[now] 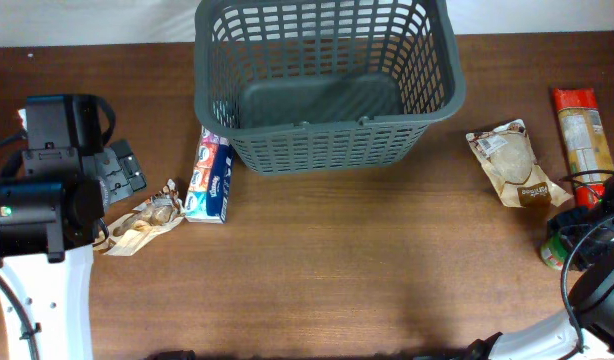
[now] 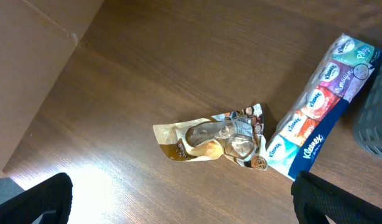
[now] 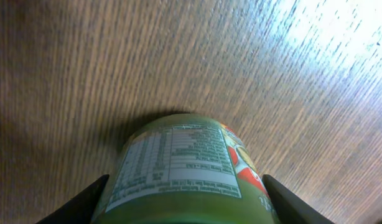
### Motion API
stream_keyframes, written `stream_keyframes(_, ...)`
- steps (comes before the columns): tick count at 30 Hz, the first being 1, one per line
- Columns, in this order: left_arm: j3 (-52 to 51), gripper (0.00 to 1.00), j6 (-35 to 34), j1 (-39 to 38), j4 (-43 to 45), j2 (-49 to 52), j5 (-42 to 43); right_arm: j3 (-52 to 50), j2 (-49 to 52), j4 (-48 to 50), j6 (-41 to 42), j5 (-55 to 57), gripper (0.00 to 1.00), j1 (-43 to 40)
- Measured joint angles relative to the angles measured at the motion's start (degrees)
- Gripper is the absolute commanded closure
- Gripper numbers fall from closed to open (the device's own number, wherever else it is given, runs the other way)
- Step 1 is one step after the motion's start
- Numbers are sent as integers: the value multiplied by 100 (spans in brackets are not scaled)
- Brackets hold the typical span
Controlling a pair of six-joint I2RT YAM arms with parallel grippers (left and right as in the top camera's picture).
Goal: Pack container
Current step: 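Close the right gripper on the jar and lift it, then carry the jar with the right gripper over the basket and lower it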
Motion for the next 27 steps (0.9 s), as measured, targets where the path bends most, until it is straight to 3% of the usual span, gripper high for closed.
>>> stream_keyframes(10,2,1,0,0,28,0,2,533,24,-765,-291,-203,96,0)
stream_keyframes(20,0,1,0,0,136,0,0,3233,-437,-2068,-1060,-1375,96,136)
stream_keyframes(27,0,1,0,0,133,0,2,5090,-1174,-2149,-1423,-2444,96,1488)
